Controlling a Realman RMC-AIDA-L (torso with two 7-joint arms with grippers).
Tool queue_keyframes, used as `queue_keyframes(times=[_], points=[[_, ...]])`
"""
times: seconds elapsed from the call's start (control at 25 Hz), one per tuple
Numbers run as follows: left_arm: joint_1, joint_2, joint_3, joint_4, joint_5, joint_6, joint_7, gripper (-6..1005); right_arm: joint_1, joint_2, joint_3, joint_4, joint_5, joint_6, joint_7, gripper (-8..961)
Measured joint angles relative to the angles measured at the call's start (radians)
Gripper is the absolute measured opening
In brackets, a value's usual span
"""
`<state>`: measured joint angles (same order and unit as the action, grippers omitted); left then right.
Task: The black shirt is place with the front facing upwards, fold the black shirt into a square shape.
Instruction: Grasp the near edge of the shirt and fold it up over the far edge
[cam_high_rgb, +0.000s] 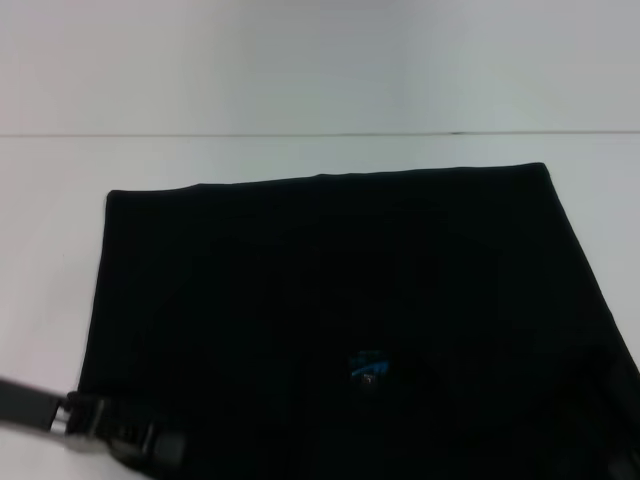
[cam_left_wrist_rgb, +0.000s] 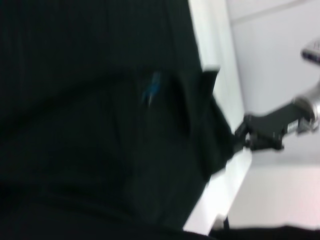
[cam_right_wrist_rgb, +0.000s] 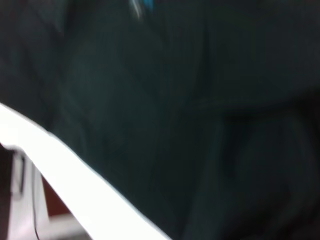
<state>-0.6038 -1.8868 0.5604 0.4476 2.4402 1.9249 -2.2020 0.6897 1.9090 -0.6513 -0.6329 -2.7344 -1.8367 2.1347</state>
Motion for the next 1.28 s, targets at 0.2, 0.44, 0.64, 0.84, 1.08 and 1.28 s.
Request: queue_keyframes(times=[0.2, 0.44, 0.64, 0.84, 1.08, 1.28], points=[[-0.033, 0.014, -0.217, 0.007, -0.005, -0.063, -0.048, 18, 0.015, -0.041, 0.198, 0.006, 0.121, 0.054, 0.087, 71], [-0.046, 0.009, -0.405, 0.002, -0.060, -0.335, -0.093, 18, -0.011, -0.048, 0.358, 0.046, 0.337, 0.301, 0.195, 72], [-0.045, -0.036, -0.417, -0.008, -0.157, -0.536, -0.056, 17, -0.019, -0.015, 0.371, 0.155, 0.546, 0.524, 0.111, 70], [-0.084, -0.076, -0.418, -0.010, -0.176, -0.674, -0.017, 17, 0.007, 0.048, 0.361, 0.165, 0.641, 0.692, 0.010, 67], [-0.113, -0.105, -0.412, -0.011, -0.258, -0.788, 0.047, 18, 0.063, 0.072, 0.318, 0.170, 0.650, 0.803, -0.033, 65], [-0.144, -0.126, -0.378, -0.012, -0.271, -0.890, 0.064, 17, 0.091, 0.099, 0.286, 0.171, 0.651, 0.903, -0.046, 67]])
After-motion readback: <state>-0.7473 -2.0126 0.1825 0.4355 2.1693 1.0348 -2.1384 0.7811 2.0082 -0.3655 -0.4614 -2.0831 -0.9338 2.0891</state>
